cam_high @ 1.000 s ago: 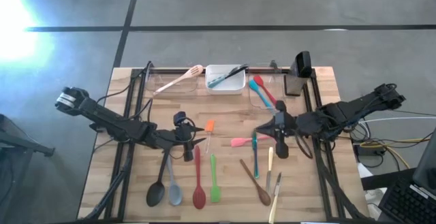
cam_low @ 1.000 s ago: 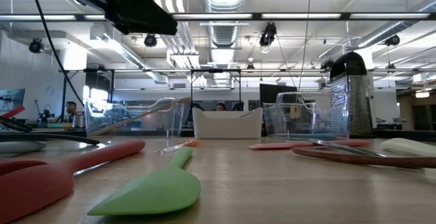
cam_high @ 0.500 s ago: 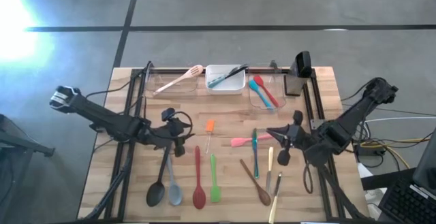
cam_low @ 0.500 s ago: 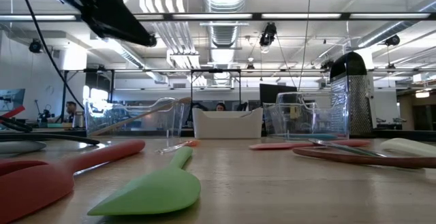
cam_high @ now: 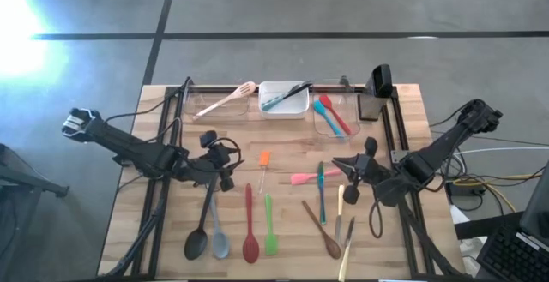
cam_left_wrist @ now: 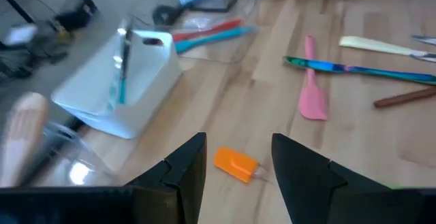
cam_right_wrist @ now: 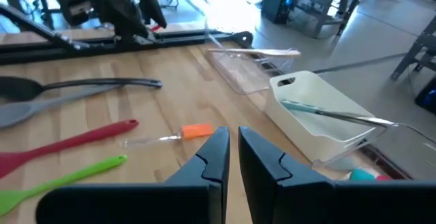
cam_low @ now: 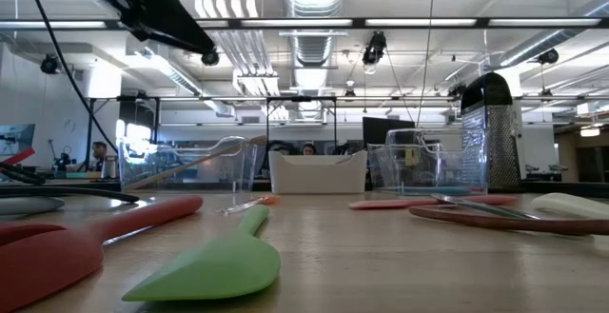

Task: Pick & Place Kitchen Items
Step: Put the black serving spoon into the left transparent bin

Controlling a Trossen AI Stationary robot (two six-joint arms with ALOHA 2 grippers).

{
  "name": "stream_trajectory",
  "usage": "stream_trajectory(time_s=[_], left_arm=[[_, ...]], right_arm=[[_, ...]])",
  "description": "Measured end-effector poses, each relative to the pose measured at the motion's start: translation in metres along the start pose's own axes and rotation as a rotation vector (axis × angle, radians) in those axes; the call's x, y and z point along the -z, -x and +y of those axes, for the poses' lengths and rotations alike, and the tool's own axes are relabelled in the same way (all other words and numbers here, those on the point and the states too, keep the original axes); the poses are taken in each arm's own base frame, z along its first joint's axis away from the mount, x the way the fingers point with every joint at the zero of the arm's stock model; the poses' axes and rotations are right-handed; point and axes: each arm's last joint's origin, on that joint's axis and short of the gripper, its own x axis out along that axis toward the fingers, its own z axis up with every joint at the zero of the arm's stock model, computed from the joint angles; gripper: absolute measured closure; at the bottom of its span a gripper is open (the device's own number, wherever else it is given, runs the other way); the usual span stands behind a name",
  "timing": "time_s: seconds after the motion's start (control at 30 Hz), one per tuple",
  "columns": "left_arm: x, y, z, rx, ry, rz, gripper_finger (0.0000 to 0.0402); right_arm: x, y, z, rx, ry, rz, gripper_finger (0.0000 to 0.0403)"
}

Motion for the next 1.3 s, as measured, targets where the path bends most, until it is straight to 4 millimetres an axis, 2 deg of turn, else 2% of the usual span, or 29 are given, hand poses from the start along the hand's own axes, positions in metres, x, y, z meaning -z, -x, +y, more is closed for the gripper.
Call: stream_trajectory(time_s=[0.23, 0.57, 0.7, 0.93, 1.07, 1.2, 1.3], left_arm=[[0.008, 0.004, 0.002, 0.091, 0.065, 0.129, 0.0234], [-0.038, 0.054, 0.032, -0.008, 0.163, 0.318, 0.0259], [-0.044, 0.064, 0.039, -0.027, 0.180, 0.343, 0.0268], [-0.037, 0.065, 0.038, 0.009, 0.239, 0.443, 0.0271], [-0.029, 0.063, 0.036, 0.021, 0.334, 0.510, 0.0271], [-0.015, 0.058, 0.032, -0.025, 0.491, 0.579, 0.0271], [0.003, 0.054, 0.028, -0.030, 0.581, 0.700, 0.0271]], right_arm=[[0.001, 0.000, 0.001, -0.008, 0.017, 0.009, 0.0376], [0.001, 0.000, 0.000, -0.002, 0.080, 0.009, 0.0376], [0.003, -0.001, -0.002, 0.008, 0.082, 0.020, 0.0376], [0.004, -0.001, -0.003, 0.015, 0.101, 0.031, 0.0376], [0.004, -0.001, -0.003, 0.015, 0.098, 0.031, 0.0376], [0.004, -0.001, -0.003, 0.015, 0.098, 0.030, 0.0376], [0.004, -0.001, -0.003, 0.016, 0.102, 0.030, 0.0376]])
